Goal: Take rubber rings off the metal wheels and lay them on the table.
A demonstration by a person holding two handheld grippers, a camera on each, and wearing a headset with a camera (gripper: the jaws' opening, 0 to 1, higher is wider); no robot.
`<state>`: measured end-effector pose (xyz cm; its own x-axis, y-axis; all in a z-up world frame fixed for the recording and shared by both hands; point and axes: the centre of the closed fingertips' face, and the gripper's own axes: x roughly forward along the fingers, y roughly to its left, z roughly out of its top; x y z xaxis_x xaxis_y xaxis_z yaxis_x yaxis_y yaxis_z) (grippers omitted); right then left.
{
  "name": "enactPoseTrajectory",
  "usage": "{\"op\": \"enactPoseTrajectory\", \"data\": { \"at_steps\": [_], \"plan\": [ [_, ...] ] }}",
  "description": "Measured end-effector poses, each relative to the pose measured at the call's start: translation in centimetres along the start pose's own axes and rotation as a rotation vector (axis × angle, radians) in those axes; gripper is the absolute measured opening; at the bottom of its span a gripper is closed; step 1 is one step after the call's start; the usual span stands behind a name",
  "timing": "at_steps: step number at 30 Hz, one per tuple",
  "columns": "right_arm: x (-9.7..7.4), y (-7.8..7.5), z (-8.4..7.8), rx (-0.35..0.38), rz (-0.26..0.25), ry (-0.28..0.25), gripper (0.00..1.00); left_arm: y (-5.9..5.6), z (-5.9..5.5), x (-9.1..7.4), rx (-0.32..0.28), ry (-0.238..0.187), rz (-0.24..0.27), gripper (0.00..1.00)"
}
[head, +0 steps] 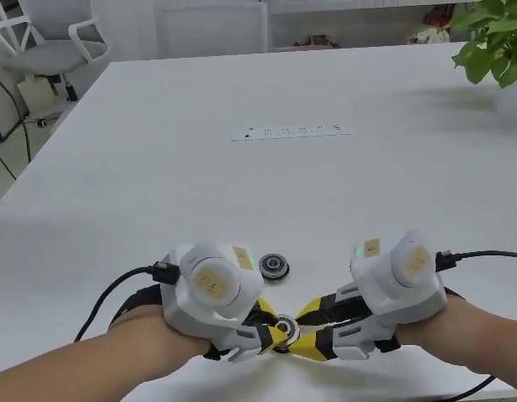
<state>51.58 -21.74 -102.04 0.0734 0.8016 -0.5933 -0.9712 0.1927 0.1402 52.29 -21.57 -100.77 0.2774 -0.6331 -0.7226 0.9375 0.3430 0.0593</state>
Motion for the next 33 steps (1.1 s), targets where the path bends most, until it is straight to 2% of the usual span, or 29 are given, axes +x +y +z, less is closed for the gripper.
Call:
{"op": "enactPoseTrajectory", "data": {
  "at_steps": [7,10,22,33],
  "plan": [
    [-0.21,-0.02,-0.28,-0.009,-0.004,0.007,0.14,0.02,-0.01,0.01,-0.002,-0.001,0.001,0.14],
    [-0.38,-0.15,-0.55,-0.017,-0.009,0.016,0.08,0.03,-0.02,0.02,-0.003,-0.002,0.001,0.14],
    [-0.59,-0.47,-0.61,0.037,-0.019,0.009,0.0,0.04,-0.02,0.04,-0.001,0.001,0.004,0.13],
    [-0.64,-0.54,-0.63,0.067,-0.025,0.019,0.0,-0.05,-0.01,0.05,0.001,0.001,0.007,0.13]
  ]
}}
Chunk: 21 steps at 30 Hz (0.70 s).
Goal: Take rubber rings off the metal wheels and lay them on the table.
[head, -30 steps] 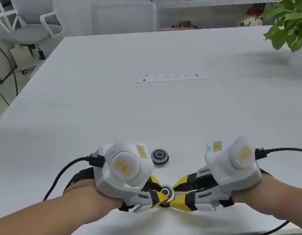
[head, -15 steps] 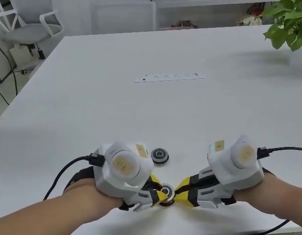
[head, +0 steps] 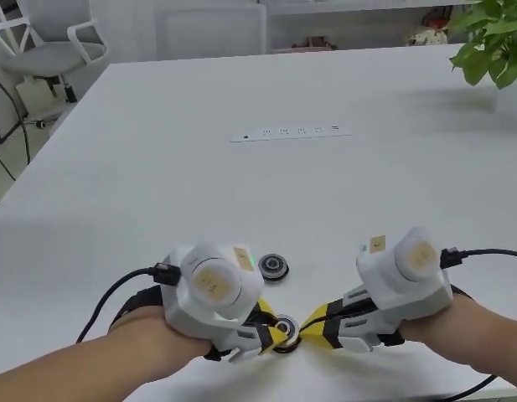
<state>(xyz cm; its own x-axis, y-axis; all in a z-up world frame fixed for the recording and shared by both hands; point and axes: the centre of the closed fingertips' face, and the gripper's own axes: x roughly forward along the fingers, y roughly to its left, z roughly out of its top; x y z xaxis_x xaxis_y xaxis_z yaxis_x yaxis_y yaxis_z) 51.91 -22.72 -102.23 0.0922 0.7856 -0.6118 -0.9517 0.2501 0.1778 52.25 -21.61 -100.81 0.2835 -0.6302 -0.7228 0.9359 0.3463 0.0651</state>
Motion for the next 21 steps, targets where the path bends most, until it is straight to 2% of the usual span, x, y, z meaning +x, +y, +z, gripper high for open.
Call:
{"op": "enactPoseTrajectory", "data": {
  "at_steps": [21],
  "plan": [
    [0.04,0.09,-0.01,-0.005,0.0,0.022,0.0,-0.09,0.04,-0.02,-0.002,0.005,0.009,0.13]
  ]
}}
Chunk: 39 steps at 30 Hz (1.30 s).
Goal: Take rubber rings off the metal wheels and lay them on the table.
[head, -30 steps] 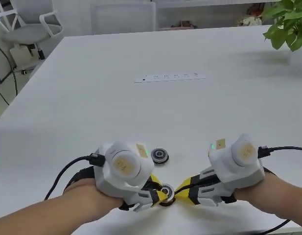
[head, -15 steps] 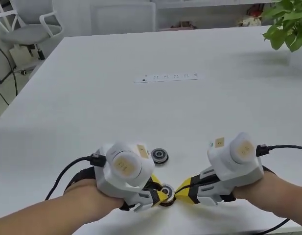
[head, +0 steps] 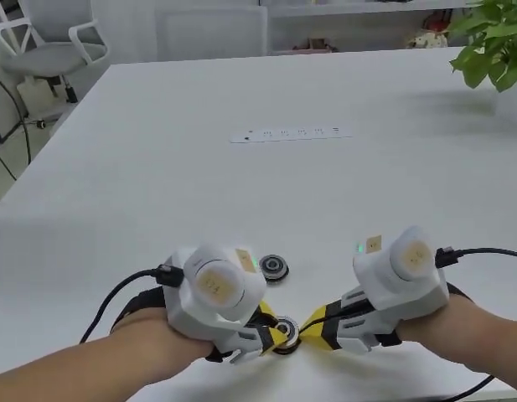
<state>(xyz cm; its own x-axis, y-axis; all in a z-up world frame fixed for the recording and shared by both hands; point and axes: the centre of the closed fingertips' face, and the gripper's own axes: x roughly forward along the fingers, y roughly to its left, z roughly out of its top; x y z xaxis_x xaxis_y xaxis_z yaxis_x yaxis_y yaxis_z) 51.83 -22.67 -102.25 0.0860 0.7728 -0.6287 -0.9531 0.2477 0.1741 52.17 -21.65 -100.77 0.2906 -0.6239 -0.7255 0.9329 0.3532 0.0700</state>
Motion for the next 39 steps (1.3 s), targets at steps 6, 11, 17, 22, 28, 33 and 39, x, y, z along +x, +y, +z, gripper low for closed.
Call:
{"op": "enactPoseTrajectory", "data": {
  "at_steps": [6,11,17,22,28,33,39],
  "plan": [
    [0.0,0.05,0.06,-0.064,-0.004,0.0,0.0,0.01,0.01,0.01,0.001,0.0,0.0,0.13],
    [0.01,0.2,0.07,-0.17,-0.012,0.002,0.0,0.05,0.0,0.01,0.001,0.001,0.003,0.13],
    [-0.03,0.07,0.1,-0.068,-0.009,0.0,0.0,0.03,-0.01,0.02,0.001,0.001,0.004,0.13],
    [-0.05,-0.03,0.08,-0.053,-0.011,0.0,0.0,0.04,-0.01,0.01,0.005,0.001,0.006,0.13],
    [-0.18,-0.16,0.09,0.01,-0.006,-0.017,0.0,0.04,-0.04,0.0,0.007,0.001,0.006,0.13],
    [-0.3,-0.28,0.1,0.058,0.0,-0.038,0.0,0.06,-0.05,0.0,0.008,-0.001,0.006,0.13],
    [-0.38,-0.3,0.17,0.086,0.003,-0.053,0.0,0.05,-0.05,0.02,0.008,-0.003,0.004,0.13]
  ]
}}
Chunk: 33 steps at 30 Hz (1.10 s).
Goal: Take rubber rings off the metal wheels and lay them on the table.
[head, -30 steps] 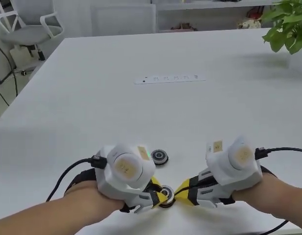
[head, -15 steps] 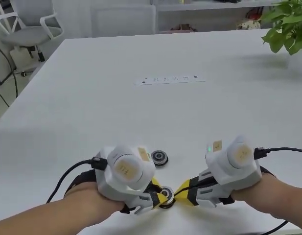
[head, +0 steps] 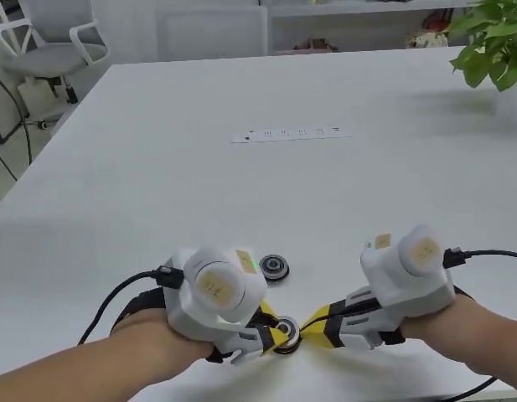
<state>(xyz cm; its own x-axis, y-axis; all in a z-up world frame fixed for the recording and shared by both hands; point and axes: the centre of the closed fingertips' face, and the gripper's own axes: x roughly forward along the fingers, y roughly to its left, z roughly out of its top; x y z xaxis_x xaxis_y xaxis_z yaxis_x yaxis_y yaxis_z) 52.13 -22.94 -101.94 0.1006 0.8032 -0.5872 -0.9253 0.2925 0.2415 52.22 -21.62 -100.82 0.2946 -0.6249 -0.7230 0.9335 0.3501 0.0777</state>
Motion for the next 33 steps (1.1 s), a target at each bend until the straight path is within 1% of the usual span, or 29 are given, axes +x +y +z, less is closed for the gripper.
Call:
{"op": "enactPoseTrajectory", "data": {
  "at_steps": [12,14,18,20,23,27,33],
  "plan": [
    [-0.4,-0.1,0.1,0.119,0.014,-0.046,0.0,-0.1,0.0,0.0,0.004,-0.001,-0.001,0.13],
    [-0.4,-0.2,0.3,0.156,0.018,-0.062,0.0,-0.1,0.0,0.0,0.006,0.001,0.0,0.13],
    [-0.5,-0.3,0.7,0.202,0.025,-0.09,0.0,-0.1,0.1,0.0,0.006,0.001,0.002,0.13],
    [-0.4,-0.3,0.7,0.206,0.024,-0.091,0.0,-0.1,0.1,0.0,0.007,0.002,0.004,0.13],
    [-0.5,-0.1,0.9,0.23,0.034,-0.114,0.0,-0.1,0.1,0.0,0.008,0.003,0.006,0.13],
    [-0.6,0.1,1.2,0.226,0.04,-0.123,0.0,-0.1,0.1,0.0,0.01,0.004,0.01,0.12],
    [-0.5,0.2,1.2,0.213,0.042,-0.121,0.0,-0.1,0.1,0.0,0.011,0.004,0.011,0.12]
  ]
}}
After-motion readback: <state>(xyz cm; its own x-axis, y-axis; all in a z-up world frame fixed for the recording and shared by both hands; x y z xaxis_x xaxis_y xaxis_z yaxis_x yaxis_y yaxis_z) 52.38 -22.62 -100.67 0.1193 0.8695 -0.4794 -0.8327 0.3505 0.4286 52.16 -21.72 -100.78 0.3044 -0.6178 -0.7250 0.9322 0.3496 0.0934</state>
